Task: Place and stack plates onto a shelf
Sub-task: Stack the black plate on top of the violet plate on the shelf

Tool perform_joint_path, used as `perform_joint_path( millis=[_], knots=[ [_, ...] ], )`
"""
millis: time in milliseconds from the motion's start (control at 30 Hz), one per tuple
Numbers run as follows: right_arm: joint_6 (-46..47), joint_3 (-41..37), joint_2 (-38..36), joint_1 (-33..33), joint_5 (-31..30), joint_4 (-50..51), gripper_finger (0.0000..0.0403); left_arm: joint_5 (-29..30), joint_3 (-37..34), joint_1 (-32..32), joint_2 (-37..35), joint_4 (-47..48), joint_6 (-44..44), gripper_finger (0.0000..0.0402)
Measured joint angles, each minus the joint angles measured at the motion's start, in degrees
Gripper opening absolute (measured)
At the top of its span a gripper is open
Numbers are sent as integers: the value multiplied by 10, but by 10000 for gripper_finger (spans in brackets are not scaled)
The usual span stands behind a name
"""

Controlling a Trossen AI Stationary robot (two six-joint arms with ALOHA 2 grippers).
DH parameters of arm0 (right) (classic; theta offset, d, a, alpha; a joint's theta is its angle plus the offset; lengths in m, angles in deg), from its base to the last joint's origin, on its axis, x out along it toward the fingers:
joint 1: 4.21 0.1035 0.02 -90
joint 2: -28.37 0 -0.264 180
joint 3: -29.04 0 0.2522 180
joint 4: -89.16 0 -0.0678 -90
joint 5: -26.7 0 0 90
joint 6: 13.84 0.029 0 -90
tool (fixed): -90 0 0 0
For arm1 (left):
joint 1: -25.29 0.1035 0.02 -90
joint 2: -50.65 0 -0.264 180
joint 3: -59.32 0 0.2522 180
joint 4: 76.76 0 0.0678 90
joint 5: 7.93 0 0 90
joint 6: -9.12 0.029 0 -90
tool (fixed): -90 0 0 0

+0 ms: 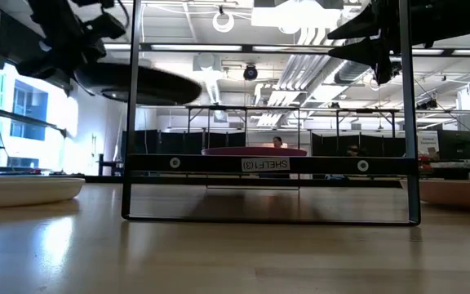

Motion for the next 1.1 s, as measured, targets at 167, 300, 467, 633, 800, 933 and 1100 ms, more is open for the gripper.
perform_joint_path(
  millis=[167, 300, 467, 633, 800, 933, 1100],
  knots=[
    [0, 0, 0, 0, 0, 0, 138, 33, -1, -79, 88, -94, -30, 1],
    [1, 0, 0, 0, -7, 0, 138, 49, 0, -111, 155, -253, -56, 1],
    [11, 0, 0, 0, -11, 0, 138, 57, 0, -104, 231, -371, -73, 1],
    [10, 0, 0, 0, -13, 0, 138, 57, 0, -90, 294, -412, -74, 1],
    [10, 0, 0, 0, -12, 1, 138, 57, 1, -88, 334, -478, -80, 1],
    [10, 0, 0, 0, -12, 1, 138, 62, 30, -87, 359, -490, -73, 1],
    [11, 0, 0, 0, -12, 1, 138, 73, 63, -75, 397, -486, -55, 1]
  ],
)
